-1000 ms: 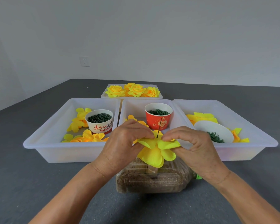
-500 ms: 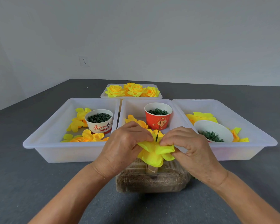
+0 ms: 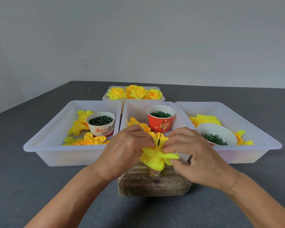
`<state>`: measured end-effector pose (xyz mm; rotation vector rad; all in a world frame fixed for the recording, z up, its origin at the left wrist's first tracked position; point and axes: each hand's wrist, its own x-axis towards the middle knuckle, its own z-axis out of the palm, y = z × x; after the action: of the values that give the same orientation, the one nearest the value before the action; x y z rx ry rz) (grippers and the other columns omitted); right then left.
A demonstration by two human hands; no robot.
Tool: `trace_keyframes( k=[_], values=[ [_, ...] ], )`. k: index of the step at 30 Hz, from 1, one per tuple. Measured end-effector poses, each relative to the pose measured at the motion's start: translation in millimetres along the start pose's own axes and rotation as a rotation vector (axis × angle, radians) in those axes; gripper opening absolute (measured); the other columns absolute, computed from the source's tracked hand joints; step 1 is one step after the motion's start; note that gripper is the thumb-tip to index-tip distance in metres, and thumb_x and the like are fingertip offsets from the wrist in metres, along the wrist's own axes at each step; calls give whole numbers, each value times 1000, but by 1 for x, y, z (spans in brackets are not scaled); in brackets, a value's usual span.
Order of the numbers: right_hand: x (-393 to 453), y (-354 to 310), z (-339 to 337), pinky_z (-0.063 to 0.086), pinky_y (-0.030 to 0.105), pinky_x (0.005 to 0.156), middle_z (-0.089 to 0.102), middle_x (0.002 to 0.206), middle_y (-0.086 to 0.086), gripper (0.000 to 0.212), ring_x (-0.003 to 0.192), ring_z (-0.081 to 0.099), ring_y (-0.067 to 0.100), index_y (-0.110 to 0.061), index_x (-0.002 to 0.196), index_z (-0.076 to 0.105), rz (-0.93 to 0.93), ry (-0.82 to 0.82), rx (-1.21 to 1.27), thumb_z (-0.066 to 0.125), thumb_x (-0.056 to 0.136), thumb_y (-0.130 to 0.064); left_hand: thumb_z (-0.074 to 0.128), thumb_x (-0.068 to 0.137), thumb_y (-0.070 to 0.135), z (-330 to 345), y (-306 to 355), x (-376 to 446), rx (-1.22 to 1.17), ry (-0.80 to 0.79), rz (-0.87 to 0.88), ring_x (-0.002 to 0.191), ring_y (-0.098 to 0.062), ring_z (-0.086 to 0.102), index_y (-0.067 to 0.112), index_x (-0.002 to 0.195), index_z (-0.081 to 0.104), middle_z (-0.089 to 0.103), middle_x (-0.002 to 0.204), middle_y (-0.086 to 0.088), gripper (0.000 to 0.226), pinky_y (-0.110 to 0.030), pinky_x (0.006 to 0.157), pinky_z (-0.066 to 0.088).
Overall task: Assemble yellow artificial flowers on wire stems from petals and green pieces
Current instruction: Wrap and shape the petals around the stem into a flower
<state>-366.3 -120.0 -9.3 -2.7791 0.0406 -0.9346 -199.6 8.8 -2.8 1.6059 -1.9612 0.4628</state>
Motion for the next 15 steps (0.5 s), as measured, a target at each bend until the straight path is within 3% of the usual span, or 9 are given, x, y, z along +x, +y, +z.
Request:
trace_keyframes(
  k=[3, 7, 10, 12, 15],
  values=[
    [3, 1, -12, 42, 15, 89, 70, 95, -14, 28, 105, 56, 2, -23, 88, 75, 200, -49, 294, 57, 71, -35, 59, 60, -3, -3, 0, -3, -27, -44, -62, 88, -21, 62, 8, 92, 75, 72, 94, 1, 36, -33, 75, 54],
    [16, 4, -9, 42, 6, 68, 73, 83, -11, 24, 80, 63, -6, -23, 75, 76, 505, 137, 605, 62, 83, -41, 48, 68, 22, -9, -1, -4, -165, -91, -165, 103, -11, 57, 13, 99, 74, 69, 107, 5, 42, -27, 89, 47],
    [25, 1, 1, 46, 10, 72, 73, 78, -11, 3, 78, 63, -3, -25, 73, 75, 583, 78, 558, 74, 76, -24, 44, 82, 37, -13, 1, 0, -318, -57, -258, 103, -3, 57, 14, 97, 74, 69, 105, 6, 41, -17, 89, 42],
    [25, -1, 8, 45, 8, 70, 73, 80, -10, 6, 81, 63, 0, -27, 75, 75, 598, 35, 524, 78, 71, -23, 47, 91, 35, -9, 4, 4, -334, 8, -324, 93, -8, 61, 10, 91, 74, 71, 94, 2, 37, -23, 82, 44],
    [25, -3, 15, 43, 8, 65, 72, 79, -5, 9, 78, 62, 4, -26, 72, 74, 630, 73, 537, 81, 69, -21, 63, 88, 20, 2, 7, 11, -275, 52, -381, 84, -18, 62, 8, 84, 75, 71, 83, -4, 18, -35, 78, 46]
  ],
)
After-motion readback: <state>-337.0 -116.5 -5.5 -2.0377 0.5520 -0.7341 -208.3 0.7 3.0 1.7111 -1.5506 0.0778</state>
